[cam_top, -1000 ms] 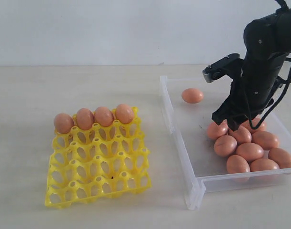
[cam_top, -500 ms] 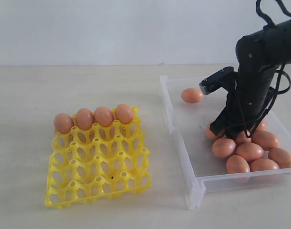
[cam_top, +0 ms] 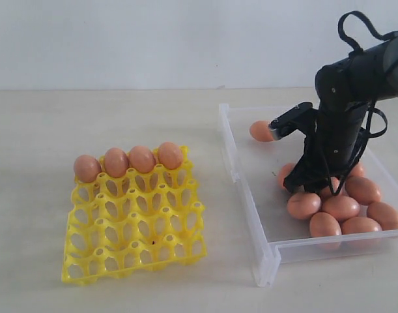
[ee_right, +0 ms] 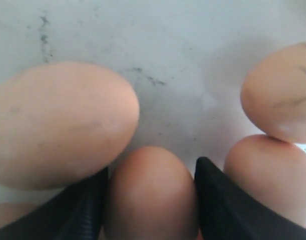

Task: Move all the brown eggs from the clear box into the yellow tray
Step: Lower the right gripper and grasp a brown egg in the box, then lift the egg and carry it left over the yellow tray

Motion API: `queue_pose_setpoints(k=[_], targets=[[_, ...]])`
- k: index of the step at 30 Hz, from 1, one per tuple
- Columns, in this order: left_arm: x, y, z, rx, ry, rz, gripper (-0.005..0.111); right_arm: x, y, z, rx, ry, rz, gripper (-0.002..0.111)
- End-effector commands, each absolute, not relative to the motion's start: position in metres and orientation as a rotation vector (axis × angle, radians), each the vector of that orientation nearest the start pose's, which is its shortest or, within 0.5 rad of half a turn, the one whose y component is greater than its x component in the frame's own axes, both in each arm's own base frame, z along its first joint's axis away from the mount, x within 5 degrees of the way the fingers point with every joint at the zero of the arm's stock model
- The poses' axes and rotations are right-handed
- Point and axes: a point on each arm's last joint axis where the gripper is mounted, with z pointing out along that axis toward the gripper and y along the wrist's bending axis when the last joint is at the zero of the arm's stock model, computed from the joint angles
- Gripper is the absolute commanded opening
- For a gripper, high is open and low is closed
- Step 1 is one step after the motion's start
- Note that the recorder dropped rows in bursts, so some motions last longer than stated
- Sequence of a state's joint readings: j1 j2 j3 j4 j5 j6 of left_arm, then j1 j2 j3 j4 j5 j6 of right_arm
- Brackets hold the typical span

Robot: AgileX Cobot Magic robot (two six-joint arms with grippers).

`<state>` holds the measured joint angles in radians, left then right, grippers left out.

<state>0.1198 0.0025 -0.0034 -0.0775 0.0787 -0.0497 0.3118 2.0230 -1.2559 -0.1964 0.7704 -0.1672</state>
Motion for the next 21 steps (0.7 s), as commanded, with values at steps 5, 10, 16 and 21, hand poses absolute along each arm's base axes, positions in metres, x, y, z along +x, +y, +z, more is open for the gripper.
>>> queue_pose_setpoints(k=[5,10,16,21], targets=[[0.056,0.006,0.206,-0.199,1.547,-0.026,0.004,0.365,0.103,0.118,-0.925,2.891,-0.21,0.015],[0.056,0.006,0.206,-0.199,1.547,-0.026,0.004,0.367,0.1,0.121,-0.887,2.877,-0.261,0.0],[0.056,0.006,0.206,-0.199,1.547,-0.026,0.004,0.375,0.104,0.16,-0.694,2.707,-0.208,0.0],[0.056,0.006,0.206,-0.199,1.55,-0.026,0.004,0.374,0.111,0.202,-0.646,2.541,-0.14,0.0]])
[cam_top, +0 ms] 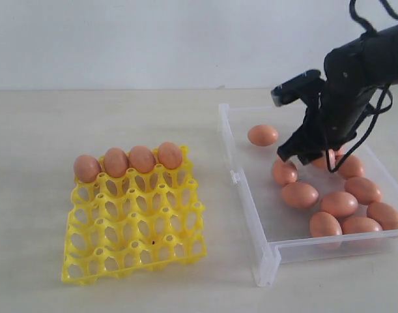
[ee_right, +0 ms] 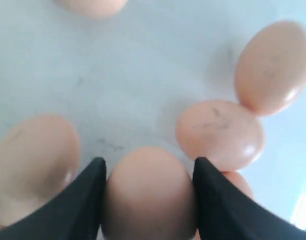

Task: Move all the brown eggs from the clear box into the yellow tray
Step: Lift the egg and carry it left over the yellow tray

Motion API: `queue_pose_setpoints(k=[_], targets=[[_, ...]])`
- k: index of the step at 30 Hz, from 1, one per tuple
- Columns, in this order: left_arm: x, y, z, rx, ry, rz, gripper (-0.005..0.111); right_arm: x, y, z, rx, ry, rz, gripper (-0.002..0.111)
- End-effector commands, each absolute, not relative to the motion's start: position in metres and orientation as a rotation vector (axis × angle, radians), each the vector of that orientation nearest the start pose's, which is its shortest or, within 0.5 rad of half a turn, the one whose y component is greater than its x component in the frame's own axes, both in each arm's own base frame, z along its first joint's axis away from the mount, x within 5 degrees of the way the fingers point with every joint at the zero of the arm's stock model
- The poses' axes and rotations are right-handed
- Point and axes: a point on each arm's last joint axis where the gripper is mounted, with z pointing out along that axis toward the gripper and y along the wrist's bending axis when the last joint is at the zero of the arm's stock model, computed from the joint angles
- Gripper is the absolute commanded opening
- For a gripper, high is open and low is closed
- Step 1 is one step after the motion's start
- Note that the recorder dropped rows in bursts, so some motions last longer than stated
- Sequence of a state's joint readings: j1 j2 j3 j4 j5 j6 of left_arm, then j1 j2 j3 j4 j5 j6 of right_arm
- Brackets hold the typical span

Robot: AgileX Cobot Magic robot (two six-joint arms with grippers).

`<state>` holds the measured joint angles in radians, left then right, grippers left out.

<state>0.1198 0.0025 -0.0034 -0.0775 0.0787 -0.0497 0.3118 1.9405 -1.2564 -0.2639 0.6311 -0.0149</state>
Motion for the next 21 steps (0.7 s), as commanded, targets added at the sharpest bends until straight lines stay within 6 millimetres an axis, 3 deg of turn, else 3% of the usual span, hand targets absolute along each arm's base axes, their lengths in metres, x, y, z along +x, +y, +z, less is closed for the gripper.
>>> queue_pose_setpoints(k=[1,5,11,16,21], targets=[[0.056,0.006,0.206,-0.199,1.55,-0.026,0.004,0.373,0.114,0.21,-0.639,2.506,-0.124,0.0],[0.056,0.006,0.206,-0.199,1.55,-0.026,0.004,0.366,0.138,0.236,-0.651,2.355,-0.028,0.0],[0.056,0.006,0.206,-0.199,1.548,-0.026,0.004,0.349,0.203,0.254,-0.723,2.099,0.192,0.0],[0.056,0.006,0.206,-0.199,1.546,-0.026,0.004,0.321,0.254,0.257,-0.743,1.764,0.387,0.0],[0.056,0.006,0.206,-0.199,1.546,-0.026,0.004,0.303,0.282,0.24,-0.706,1.589,0.57,0.0]])
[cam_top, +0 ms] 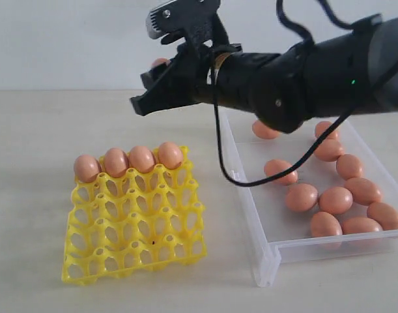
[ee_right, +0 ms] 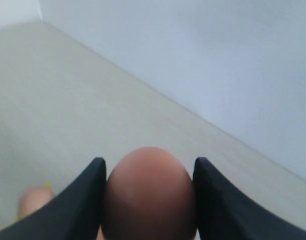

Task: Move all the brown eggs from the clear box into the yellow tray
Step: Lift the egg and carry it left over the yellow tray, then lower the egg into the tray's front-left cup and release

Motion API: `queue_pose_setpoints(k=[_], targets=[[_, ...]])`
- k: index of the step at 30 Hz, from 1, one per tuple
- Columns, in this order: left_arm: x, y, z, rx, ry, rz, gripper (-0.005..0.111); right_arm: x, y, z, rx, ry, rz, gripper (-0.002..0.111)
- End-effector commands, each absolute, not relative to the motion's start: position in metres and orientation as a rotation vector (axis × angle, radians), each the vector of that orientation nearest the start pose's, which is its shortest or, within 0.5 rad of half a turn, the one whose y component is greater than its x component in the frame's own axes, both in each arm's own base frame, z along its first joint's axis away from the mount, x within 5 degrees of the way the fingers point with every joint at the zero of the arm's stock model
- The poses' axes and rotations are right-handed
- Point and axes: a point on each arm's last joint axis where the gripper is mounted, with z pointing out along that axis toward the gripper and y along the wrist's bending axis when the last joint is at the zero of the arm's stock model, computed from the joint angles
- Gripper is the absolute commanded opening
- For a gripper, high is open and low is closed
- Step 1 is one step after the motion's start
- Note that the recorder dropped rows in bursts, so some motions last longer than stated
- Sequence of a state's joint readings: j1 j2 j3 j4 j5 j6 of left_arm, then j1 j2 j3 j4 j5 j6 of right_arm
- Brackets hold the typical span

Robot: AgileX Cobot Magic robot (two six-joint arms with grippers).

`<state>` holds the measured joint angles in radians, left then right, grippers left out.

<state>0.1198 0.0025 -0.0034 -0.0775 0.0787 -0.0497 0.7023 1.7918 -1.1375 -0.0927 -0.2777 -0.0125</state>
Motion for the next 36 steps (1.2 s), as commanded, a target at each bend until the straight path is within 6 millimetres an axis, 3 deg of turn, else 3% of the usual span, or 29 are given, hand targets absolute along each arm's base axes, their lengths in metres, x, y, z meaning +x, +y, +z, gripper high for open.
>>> queue_pose_setpoints(k=[1,5,8,16,27,36], targets=[[0.056,0.006,0.206,-0.199,1.546,-0.026,0.004,0.302,0.289,0.234,-0.709,1.558,0.629,0.0],[0.056,0.006,0.206,-0.199,1.546,-0.026,0.004,0.296,0.308,0.209,-0.758,1.39,0.883,0.0],[0.056,0.006,0.206,-0.199,1.546,-0.026,0.004,0.296,0.319,0.189,-0.797,1.287,0.981,0.0],[0.056,0.006,0.206,-0.199,1.546,-0.026,0.004,0.307,0.351,0.144,-0.953,1.322,1.148,0.0],[0.056,0.006,0.206,-0.199,1.546,-0.026,0.004,0.312,0.352,0.108,-1.057,1.497,1.032,0.0],[0.056,0.006,0.206,-0.199,1.548,-0.026,0.004,0.318,0.356,0.11,-1.075,1.533,0.969,0.0]])
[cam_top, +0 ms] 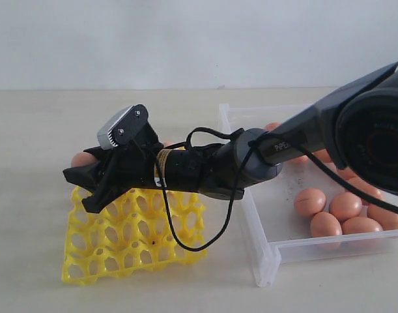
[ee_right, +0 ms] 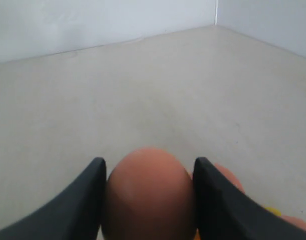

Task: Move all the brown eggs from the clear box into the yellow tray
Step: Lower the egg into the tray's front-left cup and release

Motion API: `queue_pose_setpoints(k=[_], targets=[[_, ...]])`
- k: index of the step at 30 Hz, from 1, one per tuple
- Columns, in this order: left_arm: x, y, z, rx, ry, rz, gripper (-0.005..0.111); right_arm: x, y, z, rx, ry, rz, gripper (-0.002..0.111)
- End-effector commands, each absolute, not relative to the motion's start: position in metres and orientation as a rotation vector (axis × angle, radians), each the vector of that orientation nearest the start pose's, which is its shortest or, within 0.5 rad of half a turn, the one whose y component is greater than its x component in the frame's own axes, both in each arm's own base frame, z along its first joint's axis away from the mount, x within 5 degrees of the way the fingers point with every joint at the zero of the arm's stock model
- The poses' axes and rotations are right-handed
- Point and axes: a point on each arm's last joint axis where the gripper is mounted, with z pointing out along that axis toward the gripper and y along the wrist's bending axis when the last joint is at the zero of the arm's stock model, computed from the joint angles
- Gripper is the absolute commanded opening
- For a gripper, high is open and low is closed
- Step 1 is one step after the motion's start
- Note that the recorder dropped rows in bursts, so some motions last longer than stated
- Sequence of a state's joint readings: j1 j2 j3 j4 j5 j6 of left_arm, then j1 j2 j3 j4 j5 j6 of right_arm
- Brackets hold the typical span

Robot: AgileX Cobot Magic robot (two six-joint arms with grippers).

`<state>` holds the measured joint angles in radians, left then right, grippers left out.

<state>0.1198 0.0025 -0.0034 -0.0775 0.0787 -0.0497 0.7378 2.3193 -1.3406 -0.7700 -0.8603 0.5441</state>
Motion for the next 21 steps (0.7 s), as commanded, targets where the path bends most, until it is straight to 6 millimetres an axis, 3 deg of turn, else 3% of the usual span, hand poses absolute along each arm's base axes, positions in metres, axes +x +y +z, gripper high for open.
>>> queue_pose_setpoints(k=[1,8,15,21], targets=[[0.056,0.006,0.206,-0.199,1.548,-0.026,0.004,0.319,0.356,0.109,-1.077,1.543,0.955,0.0],[0.056,0.006,0.206,-0.199,1.546,-0.026,0.004,0.316,0.365,0.116,-1.228,1.48,0.952,0.0],[0.056,0.006,0.206,-0.199,1.546,-0.026,0.004,0.317,0.366,0.081,-1.227,1.552,0.977,0.0],[0.056,0.006,0.206,-0.199,1.546,-0.026,0.004,0.318,0.368,0.082,-1.22,1.543,0.983,0.0]])
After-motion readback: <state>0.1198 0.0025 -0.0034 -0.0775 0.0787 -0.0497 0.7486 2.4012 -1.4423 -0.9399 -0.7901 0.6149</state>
